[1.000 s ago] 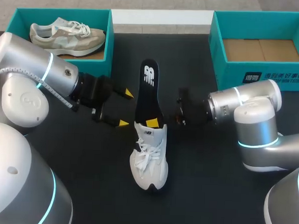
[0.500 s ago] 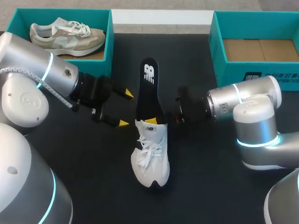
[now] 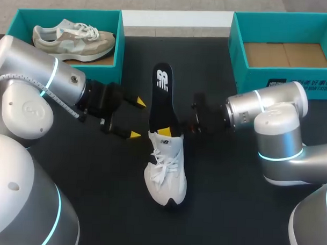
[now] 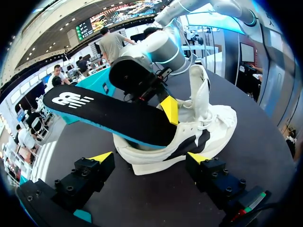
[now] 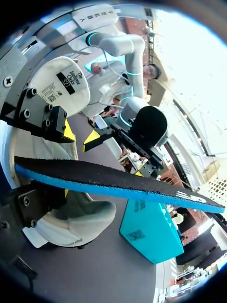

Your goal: Take the shoe out of the shoebox, open the shoe tongue, remove and reinsert the insole, then place the shoe into the shoebox

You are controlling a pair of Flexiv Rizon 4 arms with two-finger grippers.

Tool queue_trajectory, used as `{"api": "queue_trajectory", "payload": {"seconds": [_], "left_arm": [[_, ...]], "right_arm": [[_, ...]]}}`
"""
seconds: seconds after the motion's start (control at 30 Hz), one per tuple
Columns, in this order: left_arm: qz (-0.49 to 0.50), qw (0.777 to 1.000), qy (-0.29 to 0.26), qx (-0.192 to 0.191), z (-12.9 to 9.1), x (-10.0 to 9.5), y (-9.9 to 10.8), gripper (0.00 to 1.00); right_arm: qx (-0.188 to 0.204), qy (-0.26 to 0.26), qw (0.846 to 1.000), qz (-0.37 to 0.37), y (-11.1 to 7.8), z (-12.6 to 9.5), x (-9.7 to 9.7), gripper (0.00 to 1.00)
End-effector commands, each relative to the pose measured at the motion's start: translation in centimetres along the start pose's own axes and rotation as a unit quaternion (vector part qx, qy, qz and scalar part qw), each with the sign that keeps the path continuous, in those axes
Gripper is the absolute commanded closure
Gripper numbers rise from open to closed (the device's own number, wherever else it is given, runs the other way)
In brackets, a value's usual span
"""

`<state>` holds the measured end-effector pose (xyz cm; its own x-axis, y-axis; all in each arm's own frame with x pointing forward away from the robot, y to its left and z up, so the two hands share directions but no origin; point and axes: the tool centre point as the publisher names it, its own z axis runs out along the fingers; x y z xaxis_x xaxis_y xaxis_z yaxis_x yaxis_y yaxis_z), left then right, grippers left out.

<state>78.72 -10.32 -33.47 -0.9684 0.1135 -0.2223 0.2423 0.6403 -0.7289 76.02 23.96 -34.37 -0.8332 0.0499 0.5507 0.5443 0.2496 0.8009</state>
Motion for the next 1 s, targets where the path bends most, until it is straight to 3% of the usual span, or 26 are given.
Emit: {"api": "queue_trajectory", "payload": {"seconds": [0.03, 0.63, 0.8, 0.87, 1.0], "left_arm": [[0.0, 1.0, 0.0, -0.001, 0.0, 0.1, 0.0, 0.0], [0.0, 1.0, 0.0, -0.001, 0.0, 0.1, 0.0, 0.0], [0.0, 1.0, 0.0, -0.001, 0.0, 0.1, 0.0, 0.0], [0.0, 1.0, 0.0, -0.001, 0.0, 0.1, 0.0, 0.0], [0.0, 1.0, 0.0, -0.001, 0.0, 0.1, 0.0, 0.0]], "right_arm": [[0.005, -0.003, 1.0, -0.003, 0.6, 0.1, -0.2, 0.58], [0.035, -0.001, 0.999, -0.029, 3.4, -1.0, -1.0, 0.62], [0.044, 0.004, 0.999, -0.023, 3.5, -1.4, -1.4, 0.76], [0.045, 0.004, 0.999, -0.022, 3.4, -1.5, -1.4, 1.0], [0.047, 0.009, 0.999, -0.014, 2.9, -1.4, -1.5, 1.0]]}}
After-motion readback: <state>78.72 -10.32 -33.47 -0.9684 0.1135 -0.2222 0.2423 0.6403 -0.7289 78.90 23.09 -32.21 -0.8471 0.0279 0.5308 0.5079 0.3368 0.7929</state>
